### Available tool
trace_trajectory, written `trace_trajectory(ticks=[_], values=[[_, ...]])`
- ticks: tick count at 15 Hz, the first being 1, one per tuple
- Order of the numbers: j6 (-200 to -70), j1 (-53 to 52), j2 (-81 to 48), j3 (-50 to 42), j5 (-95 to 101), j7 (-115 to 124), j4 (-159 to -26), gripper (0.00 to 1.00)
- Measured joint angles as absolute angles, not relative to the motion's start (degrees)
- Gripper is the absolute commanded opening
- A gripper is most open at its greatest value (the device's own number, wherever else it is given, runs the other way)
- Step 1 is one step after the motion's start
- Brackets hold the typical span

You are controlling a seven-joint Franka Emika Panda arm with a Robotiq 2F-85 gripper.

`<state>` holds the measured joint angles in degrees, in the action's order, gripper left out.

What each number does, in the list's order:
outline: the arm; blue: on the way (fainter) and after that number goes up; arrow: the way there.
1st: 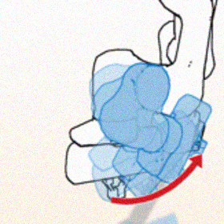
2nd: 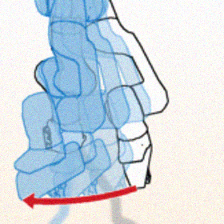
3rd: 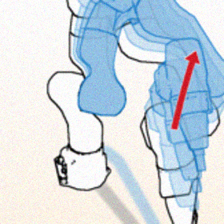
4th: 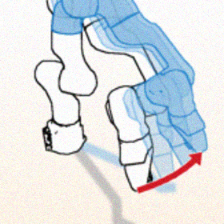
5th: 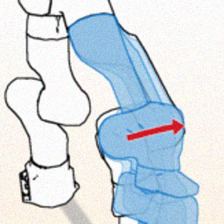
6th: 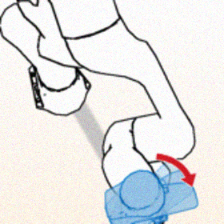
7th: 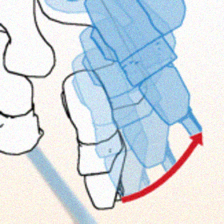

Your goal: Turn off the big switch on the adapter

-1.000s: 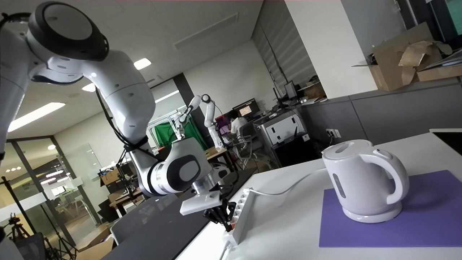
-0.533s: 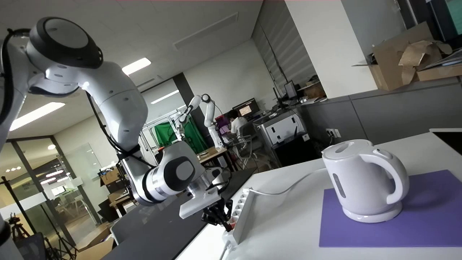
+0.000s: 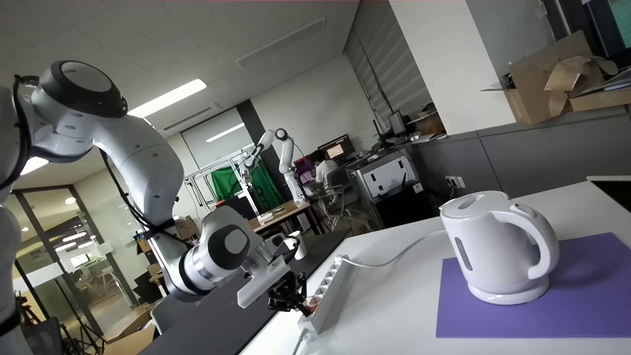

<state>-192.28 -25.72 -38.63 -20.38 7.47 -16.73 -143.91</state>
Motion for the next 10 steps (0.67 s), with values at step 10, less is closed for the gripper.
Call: trace_trajectory(ticks=[10], values=[[-186.6, -33.5, -32.6, -29.8, 3.4, -16.7, -143.3, 0.38]])
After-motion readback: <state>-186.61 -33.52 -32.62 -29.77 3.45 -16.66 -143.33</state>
